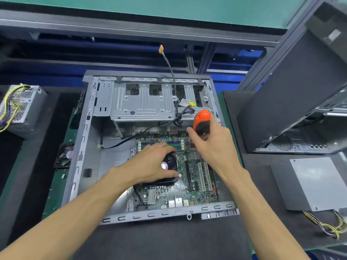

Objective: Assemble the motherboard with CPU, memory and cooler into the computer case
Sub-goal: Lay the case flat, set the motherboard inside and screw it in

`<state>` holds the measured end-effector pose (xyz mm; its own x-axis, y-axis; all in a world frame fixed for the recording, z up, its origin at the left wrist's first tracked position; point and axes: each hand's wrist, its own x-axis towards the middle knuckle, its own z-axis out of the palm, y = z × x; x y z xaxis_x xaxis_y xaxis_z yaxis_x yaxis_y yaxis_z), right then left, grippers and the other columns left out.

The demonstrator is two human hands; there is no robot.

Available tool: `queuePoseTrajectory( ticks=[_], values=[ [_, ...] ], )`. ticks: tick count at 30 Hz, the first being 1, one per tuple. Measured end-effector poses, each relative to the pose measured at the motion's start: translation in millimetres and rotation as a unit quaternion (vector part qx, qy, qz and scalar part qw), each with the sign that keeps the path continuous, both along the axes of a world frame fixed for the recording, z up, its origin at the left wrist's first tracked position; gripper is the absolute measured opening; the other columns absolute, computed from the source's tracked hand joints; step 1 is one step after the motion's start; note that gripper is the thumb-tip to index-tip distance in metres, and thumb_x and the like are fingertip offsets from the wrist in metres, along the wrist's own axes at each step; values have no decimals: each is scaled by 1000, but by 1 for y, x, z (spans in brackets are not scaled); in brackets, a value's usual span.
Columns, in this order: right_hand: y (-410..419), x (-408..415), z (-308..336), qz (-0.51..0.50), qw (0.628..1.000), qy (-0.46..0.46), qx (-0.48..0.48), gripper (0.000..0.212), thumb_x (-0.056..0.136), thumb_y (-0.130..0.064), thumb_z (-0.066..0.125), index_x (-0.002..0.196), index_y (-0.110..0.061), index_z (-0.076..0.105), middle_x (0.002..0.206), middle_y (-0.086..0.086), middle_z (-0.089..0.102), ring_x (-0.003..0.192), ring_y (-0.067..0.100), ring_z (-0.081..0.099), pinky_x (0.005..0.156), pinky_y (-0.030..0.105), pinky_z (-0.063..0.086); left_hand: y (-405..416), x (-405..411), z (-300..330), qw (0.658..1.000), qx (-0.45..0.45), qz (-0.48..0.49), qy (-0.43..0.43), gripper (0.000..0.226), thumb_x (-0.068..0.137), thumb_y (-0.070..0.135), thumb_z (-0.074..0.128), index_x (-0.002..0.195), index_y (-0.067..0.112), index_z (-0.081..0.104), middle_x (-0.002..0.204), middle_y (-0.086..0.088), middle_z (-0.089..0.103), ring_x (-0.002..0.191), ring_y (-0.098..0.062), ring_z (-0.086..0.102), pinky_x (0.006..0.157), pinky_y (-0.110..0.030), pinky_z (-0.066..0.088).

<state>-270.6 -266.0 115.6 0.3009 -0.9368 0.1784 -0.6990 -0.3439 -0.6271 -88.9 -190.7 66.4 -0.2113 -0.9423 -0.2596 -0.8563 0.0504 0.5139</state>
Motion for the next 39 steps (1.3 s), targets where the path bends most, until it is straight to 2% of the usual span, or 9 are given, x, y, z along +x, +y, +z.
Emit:
queuePoseTrajectory(
  ticks=[3, 8, 23, 32, 39],
  values=[
    [-2, 1, -1, -1, 1000, 12, -2, 32, 90, -45, 69, 102, -21, 51, 71, -3, 66, 65, 20, 64, 63, 39, 53, -1, 0, -1, 1000, 1, -3, -3, 82, 79, 67, 67, 145, 26, 42, 131, 5, 51, 124, -18, 49, 109, -34, 37],
    [-2, 2, -1, 8, 1000, 29, -6, 32, 92, -46, 68, 103, -21, 51, 75, -5, 67, 66, 17, 64, 64, 38, 54, 0, 0, -3, 1000, -7, -2, -3, 80, 79, 66, 67, 144, 26, 42, 131, 5, 51, 124, -18, 49, 109, -35, 36],
    [1, 6, -1, 15, 998, 67, -6, 38, 93, -47, 66, 110, -17, 50, 81, 1, 70, 72, 25, 68, 66, 43, 56, 1, 0, -3, 1000, -22, -5, -5, 79, 78, 65, 67, 143, 26, 44, 128, 5, 52, 123, -17, 49, 108, -36, 37],
    [2, 5, -3, 21, 998, 55, -9, 35, 93, -46, 67, 107, -20, 47, 74, -4, 69, 65, 19, 67, 62, 40, 54, 2, 0, -4, 1000, -21, -4, 1, 79, 78, 64, 68, 143, 26, 43, 128, 5, 52, 124, -17, 48, 109, -37, 36],
    [2, 5, -3, 31, 998, 61, -10, 35, 93, -46, 66, 104, -21, 45, 78, 0, 70, 69, 25, 67, 65, 44, 54, 2, 0, -3, 1000, -24, -4, -1, 79, 78, 64, 68, 144, 26, 43, 127, 4, 51, 123, -18, 47, 107, -35, 35]
  ],
)
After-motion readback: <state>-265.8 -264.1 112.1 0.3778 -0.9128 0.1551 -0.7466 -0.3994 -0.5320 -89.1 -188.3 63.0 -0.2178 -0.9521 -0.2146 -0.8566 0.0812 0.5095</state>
